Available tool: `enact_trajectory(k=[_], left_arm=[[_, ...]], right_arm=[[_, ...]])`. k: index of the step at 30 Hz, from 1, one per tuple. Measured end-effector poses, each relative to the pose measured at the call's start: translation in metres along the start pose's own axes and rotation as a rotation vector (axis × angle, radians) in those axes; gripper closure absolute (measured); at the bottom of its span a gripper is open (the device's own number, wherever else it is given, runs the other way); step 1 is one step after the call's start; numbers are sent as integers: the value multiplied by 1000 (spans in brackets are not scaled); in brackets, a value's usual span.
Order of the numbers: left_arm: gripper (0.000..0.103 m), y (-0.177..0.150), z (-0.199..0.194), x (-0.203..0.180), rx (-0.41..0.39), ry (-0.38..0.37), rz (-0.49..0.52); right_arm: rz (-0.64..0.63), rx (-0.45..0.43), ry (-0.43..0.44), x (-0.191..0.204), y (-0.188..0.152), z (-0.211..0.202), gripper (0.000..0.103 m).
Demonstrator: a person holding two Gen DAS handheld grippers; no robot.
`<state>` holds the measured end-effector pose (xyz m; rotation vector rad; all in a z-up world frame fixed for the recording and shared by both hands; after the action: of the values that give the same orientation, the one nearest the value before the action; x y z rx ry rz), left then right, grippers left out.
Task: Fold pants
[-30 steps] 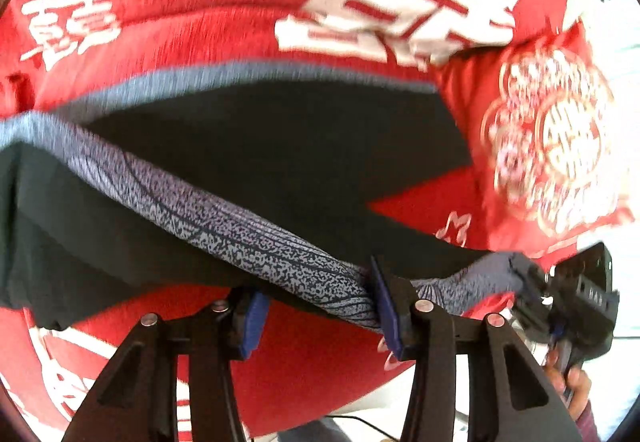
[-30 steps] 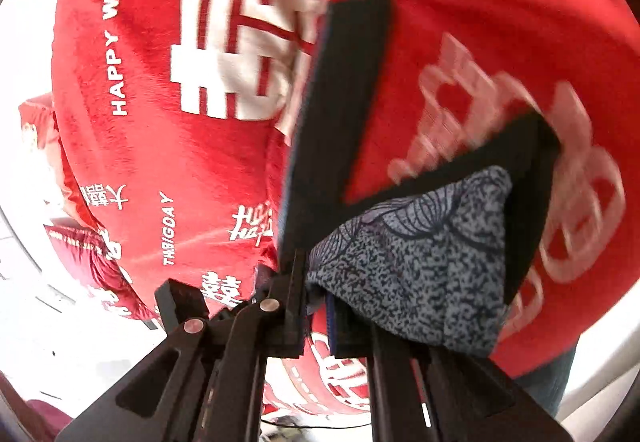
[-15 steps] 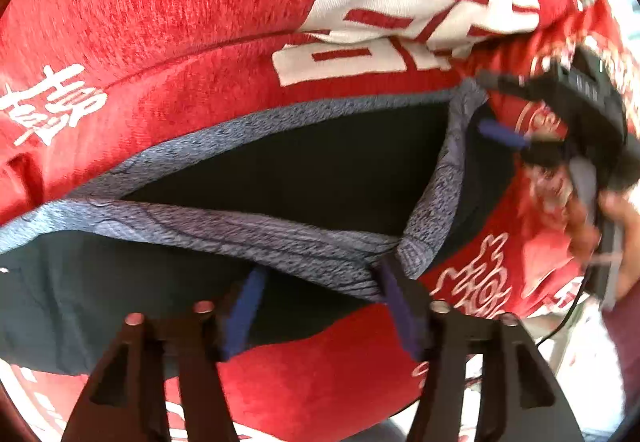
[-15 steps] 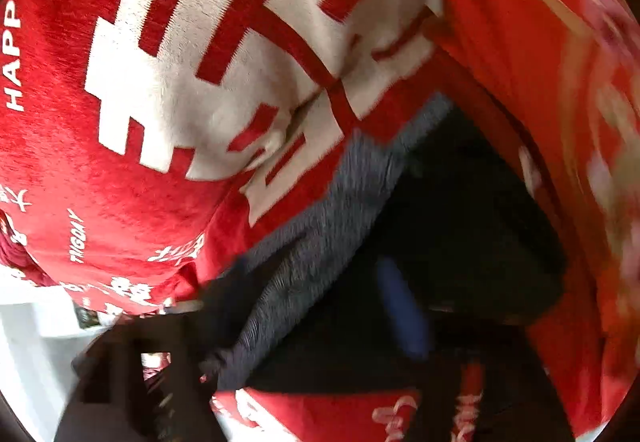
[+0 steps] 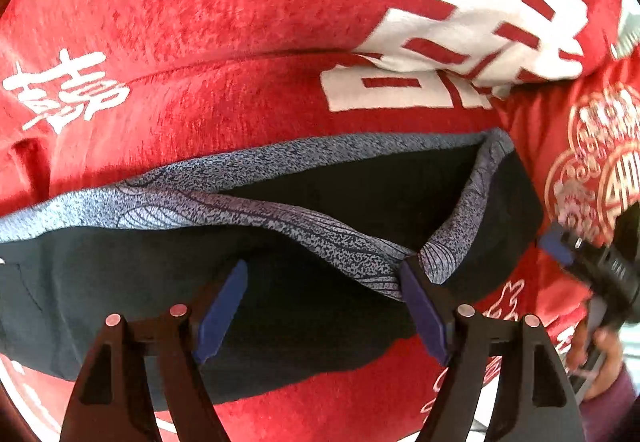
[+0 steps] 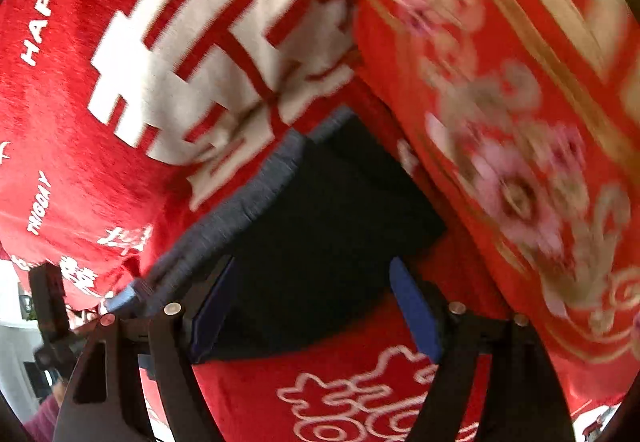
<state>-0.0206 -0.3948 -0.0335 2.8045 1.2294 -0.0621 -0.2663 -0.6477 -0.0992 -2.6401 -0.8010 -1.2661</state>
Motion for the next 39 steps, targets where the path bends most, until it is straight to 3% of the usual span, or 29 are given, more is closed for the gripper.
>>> enact_trajectory(k=[4, 6, 8, 12, 15, 17, 18, 19, 20, 24, 26, 27, 31, 36, 39], left_arm=[[24, 4, 7, 5, 4, 15, -33], [24, 5, 5, 6, 6, 28, -40], [24, 6, -5, 4, -32, 48, -21], [24, 7, -17, 6, -88, 125, 17], [24, 11, -35, 25, -172, 193, -48], [24, 13, -48, 42, -222, 215, -110], [24, 14, -50, 48, -228, 219, -129], [24, 14, -49, 53, -220, 224, -139], [24, 14, -44, 56, -195, 233, -138], [24, -1, -23, 54, -115, 271, -90], [24, -9, -20, 48, -107, 266, -86], [24, -13, -21, 48, -107, 261, -89], [24, -23, -12, 52, -63, 271, -106], [24, -36, -4, 71, -40, 319, -131], [24, -36, -4, 77, -50, 332, -132]], right_arm=[[68, -7, 96, -17, 0, 9, 47], [95, 0, 157, -20, 3, 18, 82], [132, 11, 168, -23, 4, 22, 94], [59, -25, 128, -8, 10, 9, 94], [89, -5, 48, -16, 5, 2, 93], [113, -17, 44, -23, 1, -2, 85], [120, -24, 40, -26, -3, -4, 75], [121, -28, 35, -29, -6, -4, 66], [120, -28, 32, -32, -8, -3, 65], [125, -53, 80, -38, -4, 7, 65], [118, -41, 81, -35, 0, 12, 89], [101, -39, 61, -31, 4, 12, 95], [20, -112, 29, -13, 16, -11, 95], [96, 20, -83, -42, -1, 9, 91], [65, 13, -121, -33, -13, 2, 87]])
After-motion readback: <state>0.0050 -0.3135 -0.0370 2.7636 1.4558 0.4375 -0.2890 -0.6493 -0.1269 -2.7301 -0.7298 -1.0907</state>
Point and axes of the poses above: each gripper's, at about its wrist camera, not at the fingertips, and z roughly the way its jaws point, x to its left, y to its top, the point moved 3 cm from there along z, roughly the way its jaws point, and after that the axes turned 13 degrees about y, right-handed, at the moved point
